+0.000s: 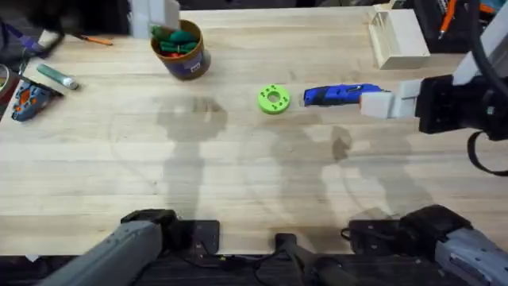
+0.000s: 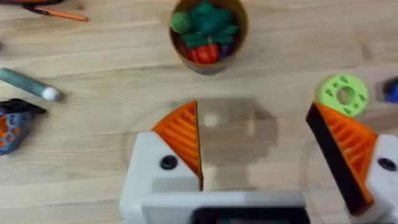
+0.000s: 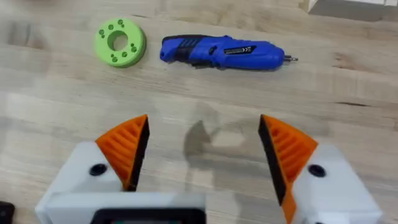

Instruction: Pick up the gripper from the table and insert it into the empty holder that is missing its gripper. Then pick up a screw, insert it into the mounting hole, and use the screwdriver to tighten it. Finally, clean up the table by picking up the vegetable and placing it into the bucket.

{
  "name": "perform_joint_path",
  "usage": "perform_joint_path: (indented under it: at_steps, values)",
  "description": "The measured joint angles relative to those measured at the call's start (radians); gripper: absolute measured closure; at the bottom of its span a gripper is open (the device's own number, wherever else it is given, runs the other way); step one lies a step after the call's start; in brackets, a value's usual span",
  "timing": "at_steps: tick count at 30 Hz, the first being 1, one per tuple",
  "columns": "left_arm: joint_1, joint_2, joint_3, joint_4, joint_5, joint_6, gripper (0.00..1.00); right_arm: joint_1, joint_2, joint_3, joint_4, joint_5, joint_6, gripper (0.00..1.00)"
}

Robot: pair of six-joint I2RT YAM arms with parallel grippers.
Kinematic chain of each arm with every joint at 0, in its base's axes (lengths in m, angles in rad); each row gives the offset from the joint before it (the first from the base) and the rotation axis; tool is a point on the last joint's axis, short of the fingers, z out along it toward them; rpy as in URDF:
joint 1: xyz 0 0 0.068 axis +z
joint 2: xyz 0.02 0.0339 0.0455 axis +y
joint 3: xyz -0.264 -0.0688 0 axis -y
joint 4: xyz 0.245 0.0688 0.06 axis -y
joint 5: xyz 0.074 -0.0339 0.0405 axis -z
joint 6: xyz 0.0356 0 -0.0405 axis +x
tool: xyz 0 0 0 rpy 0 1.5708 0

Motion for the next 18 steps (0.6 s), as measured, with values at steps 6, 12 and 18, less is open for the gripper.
perform_joint_path:
  at_steps: [6, 12, 18]
  values:
    - [-0.107, -0.192, -0.257, 0.047, -0.002, -0.094, 0.012, 0.0, -0.026, 0.0, -0.01, 0.0, 0.0, 0.011]
    - [-0.21, -0.288, -0.531, 0.141, -0.002, -0.174, 0.013, 0.0, -0.045, 0.0, -0.05, 0.0, 0.0, 0.01]
    - [-0.237, -0.321, -0.615, 0.17, -0.002, -0.196, 0.013, 0.0, -0.047, 0.0, -0.063, 0.0, 0.0, 0.01]
